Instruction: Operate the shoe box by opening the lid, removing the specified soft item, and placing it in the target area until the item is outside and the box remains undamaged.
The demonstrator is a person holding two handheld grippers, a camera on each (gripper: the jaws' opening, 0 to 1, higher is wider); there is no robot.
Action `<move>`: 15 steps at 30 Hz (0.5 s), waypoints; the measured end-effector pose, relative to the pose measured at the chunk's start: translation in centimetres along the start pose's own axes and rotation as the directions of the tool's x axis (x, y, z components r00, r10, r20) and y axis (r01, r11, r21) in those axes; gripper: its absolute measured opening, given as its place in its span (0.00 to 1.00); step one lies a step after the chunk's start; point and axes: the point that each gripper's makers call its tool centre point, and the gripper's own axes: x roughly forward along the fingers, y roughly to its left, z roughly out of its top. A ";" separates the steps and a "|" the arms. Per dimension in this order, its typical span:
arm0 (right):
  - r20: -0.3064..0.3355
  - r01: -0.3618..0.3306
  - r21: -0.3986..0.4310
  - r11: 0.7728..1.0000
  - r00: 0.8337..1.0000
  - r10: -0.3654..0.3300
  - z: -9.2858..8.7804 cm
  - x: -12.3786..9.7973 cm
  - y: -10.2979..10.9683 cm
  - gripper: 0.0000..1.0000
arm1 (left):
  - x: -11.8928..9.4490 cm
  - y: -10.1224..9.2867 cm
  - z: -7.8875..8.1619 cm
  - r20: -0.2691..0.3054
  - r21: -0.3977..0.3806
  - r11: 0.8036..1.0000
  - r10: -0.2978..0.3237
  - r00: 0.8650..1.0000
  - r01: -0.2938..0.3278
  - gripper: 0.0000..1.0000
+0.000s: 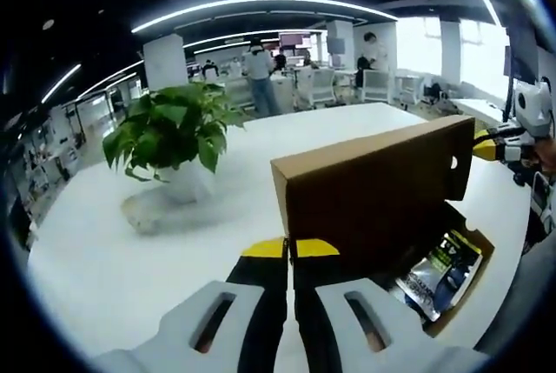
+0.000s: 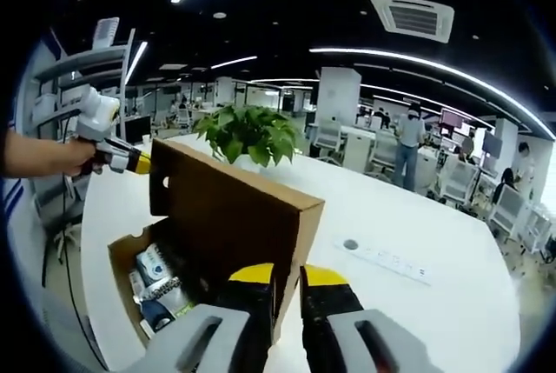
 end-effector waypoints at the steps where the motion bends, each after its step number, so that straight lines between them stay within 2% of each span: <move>1: -0.001 0.001 0.003 1.000 1.000 -0.001 -0.2 0.0 0.0 0.07 | 0.0 0.0 0.0 -0.001 0.001 1.000 -0.001 1.000 0.001 0.00; 6: -0.022 -0.005 0.020 1.000 1.000 0.005 -1.6 0.3 0.5 0.11 | 0.2 0.0 0.1 -0.004 0.002 1.000 -0.002 1.000 0.002 0.00; 15: -0.074 -0.004 0.049 0.999 0.997 0.007 -3.9 1.4 1.0 0.09 | 0.6 0.2 0.3 -0.010 -0.007 1.000 -0.010 1.000 0.010 0.00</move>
